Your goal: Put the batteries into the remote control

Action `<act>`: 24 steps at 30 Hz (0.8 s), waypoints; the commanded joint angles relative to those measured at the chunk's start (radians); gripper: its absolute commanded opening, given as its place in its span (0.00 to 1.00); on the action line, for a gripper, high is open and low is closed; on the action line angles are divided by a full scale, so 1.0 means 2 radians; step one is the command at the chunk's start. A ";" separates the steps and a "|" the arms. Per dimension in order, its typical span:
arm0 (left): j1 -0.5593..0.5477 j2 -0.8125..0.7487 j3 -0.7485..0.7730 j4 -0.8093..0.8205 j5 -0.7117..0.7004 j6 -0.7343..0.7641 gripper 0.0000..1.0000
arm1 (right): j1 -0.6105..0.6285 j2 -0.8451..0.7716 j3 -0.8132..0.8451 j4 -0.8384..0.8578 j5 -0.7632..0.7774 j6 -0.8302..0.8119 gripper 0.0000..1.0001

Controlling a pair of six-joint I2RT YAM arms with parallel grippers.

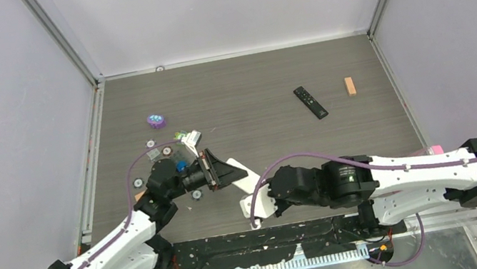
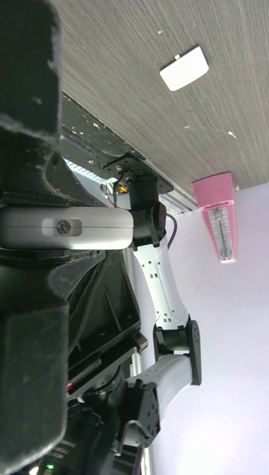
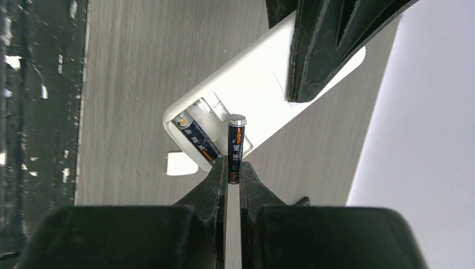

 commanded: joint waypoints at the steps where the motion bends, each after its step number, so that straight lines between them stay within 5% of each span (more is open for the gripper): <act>1: 0.007 -0.013 0.000 0.017 0.007 -0.009 0.00 | 0.015 0.017 0.032 -0.023 0.071 -0.043 0.05; 12: 0.016 -0.015 0.003 -0.004 0.010 -0.002 0.00 | 0.030 0.025 0.020 -0.021 0.094 -0.074 0.06; 24: 0.023 0.002 0.021 -0.029 0.038 0.020 0.00 | 0.042 0.010 0.010 -0.032 0.036 -0.114 0.06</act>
